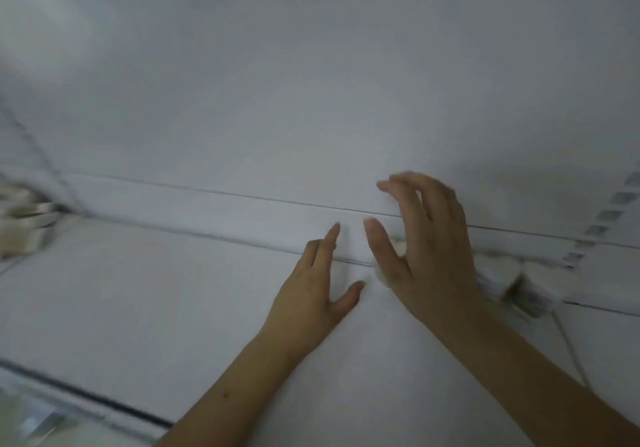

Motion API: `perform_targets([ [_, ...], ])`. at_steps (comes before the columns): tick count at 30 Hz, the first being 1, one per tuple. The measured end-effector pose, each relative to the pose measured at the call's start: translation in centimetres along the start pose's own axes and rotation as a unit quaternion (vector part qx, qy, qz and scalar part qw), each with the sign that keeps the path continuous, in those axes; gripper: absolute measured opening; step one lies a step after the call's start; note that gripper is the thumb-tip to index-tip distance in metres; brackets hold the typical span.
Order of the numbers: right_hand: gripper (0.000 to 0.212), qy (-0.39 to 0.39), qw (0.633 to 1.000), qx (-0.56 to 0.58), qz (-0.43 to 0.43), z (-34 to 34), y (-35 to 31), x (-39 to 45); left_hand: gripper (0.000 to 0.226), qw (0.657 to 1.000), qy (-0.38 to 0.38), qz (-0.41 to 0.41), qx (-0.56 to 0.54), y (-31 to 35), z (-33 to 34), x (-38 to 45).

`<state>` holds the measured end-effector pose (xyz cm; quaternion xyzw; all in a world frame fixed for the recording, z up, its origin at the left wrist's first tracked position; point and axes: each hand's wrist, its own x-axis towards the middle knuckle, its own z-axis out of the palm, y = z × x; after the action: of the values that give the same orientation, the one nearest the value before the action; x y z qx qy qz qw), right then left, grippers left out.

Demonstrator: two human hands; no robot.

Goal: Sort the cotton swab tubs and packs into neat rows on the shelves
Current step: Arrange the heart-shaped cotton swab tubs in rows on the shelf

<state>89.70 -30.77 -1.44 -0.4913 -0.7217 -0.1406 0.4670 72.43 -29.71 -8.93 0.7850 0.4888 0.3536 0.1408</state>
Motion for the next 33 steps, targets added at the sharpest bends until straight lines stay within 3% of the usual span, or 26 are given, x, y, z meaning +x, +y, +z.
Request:
perform_targets([
  [6,0.046,-0.068,0.967,0.238,-0.050,8.8,-12.7,4.7,0.067,0.981,0.111,-0.143,0.066,-3.3,-8.1,-7.8],
  [14,0.052,-0.156,0.912,0.361,-0.118,16.5,-28.9,4.9,0.056,0.925,0.241,-0.273,0.111,-10.5,-20.3,-18.7],
  [22,0.052,-0.172,0.890,0.400,-0.134,23.7,-41.1,6.8,0.047,0.910,0.266,-0.307,0.088,-17.7,-29.1,-25.3],
  [33,0.050,-0.165,0.887,0.419,-0.103,34.2,-46.8,13.8,0.047,0.909,0.294,-0.291,0.044,-28.3,-35.8,-23.9],
])
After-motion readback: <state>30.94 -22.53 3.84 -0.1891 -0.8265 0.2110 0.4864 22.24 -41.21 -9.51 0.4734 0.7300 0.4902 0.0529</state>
